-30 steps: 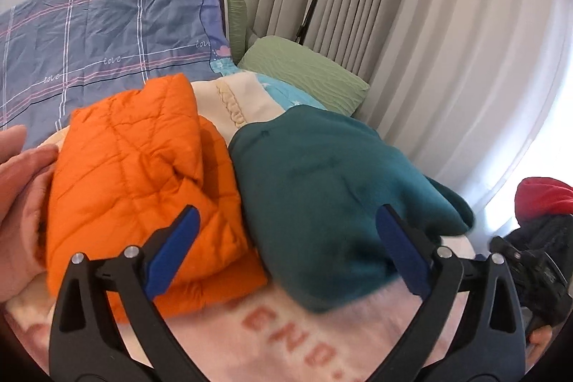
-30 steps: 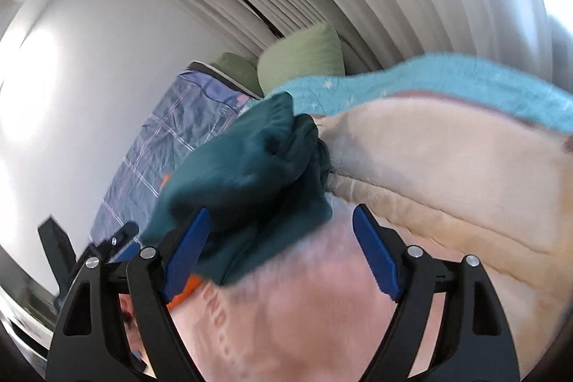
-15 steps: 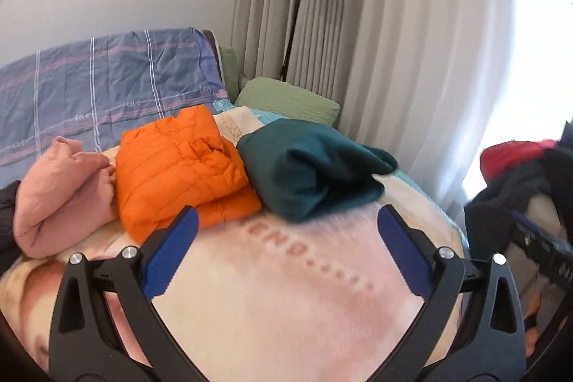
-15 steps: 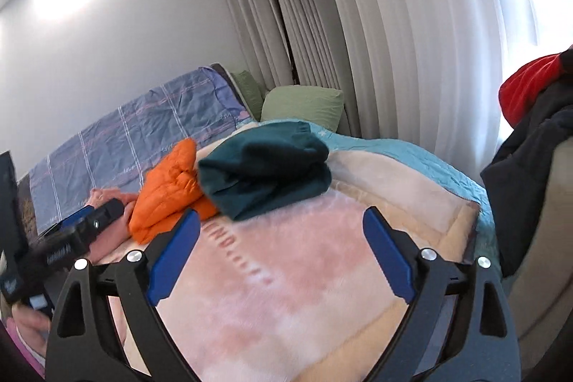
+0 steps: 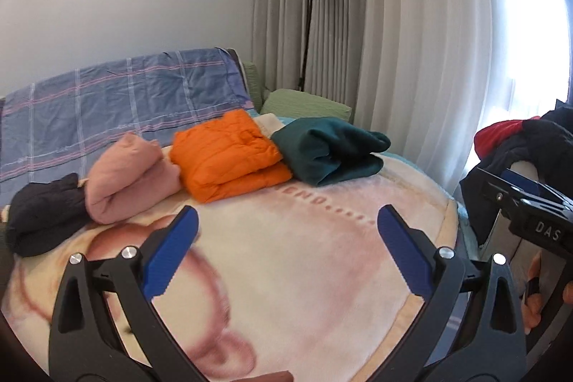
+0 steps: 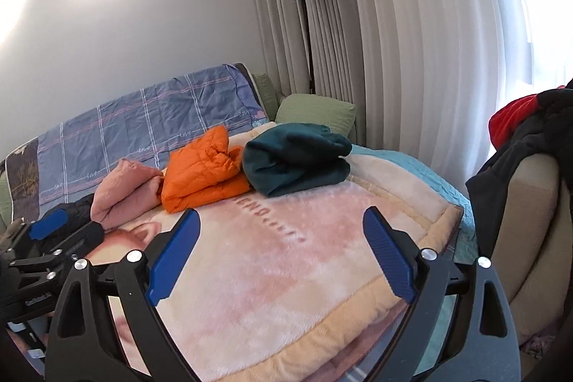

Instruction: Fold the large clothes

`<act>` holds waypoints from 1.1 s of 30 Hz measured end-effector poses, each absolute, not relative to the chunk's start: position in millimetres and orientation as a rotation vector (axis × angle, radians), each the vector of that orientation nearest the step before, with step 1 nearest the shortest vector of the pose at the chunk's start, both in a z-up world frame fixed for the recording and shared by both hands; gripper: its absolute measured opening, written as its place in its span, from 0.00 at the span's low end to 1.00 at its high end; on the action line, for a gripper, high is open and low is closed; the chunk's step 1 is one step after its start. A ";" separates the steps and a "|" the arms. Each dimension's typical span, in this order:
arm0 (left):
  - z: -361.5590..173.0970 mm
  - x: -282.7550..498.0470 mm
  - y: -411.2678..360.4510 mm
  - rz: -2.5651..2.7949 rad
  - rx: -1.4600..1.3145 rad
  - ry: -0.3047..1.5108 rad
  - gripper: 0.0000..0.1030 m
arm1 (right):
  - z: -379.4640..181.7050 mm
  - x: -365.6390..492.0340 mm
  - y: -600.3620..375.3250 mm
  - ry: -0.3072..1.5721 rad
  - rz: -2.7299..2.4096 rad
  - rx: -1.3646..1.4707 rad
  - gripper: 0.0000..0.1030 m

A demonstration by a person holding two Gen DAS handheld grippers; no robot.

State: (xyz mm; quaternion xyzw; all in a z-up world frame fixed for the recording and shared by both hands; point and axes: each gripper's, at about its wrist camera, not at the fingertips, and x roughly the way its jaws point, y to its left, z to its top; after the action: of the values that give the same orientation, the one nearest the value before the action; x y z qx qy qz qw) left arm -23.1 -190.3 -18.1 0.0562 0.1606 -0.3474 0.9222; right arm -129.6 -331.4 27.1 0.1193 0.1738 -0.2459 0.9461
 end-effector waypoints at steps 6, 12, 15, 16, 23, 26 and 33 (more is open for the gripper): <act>-18.0 -48.7 -161.1 -0.673 0.133 0.305 0.98 | 21.1 -131.9 -313.1 0.393 -0.504 0.223 0.90; -18.1 -63.3 -144.7 -0.642 0.141 0.302 0.98 | 19.5 -130.2 -295.3 0.405 -0.504 0.181 0.90; -19.3 -68.6 -138.4 -0.637 0.141 0.293 0.98 | 19.5 -128.5 -290.1 0.409 -0.504 0.172 0.90; -19.4 -69.6 -136.9 -0.629 0.142 0.291 0.98 | 19.5 -128.2 -289.0 0.411 -0.502 0.172 0.90; -20.3 -70.4 -134.4 -0.618 0.145 0.291 0.98 | 19.0 -126.8 -285.7 0.415 -0.519 0.159 0.90; -22.7 -69.0 -135.5 -0.622 0.145 0.305 0.98 | 18.4 -125.8 -286.5 0.421 -0.520 0.163 0.90; -31.7 -66.6 -140.8 -0.638 0.181 0.329 0.98 | 14.4 -122.2 -288.6 0.433 -0.523 0.171 0.91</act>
State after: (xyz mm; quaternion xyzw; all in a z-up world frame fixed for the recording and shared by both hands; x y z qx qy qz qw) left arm -66.5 -140.8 -31.7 0.0887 0.1609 -0.3118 0.9322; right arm -122.2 -288.6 14.4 0.0836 0.2119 -0.2562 0.9394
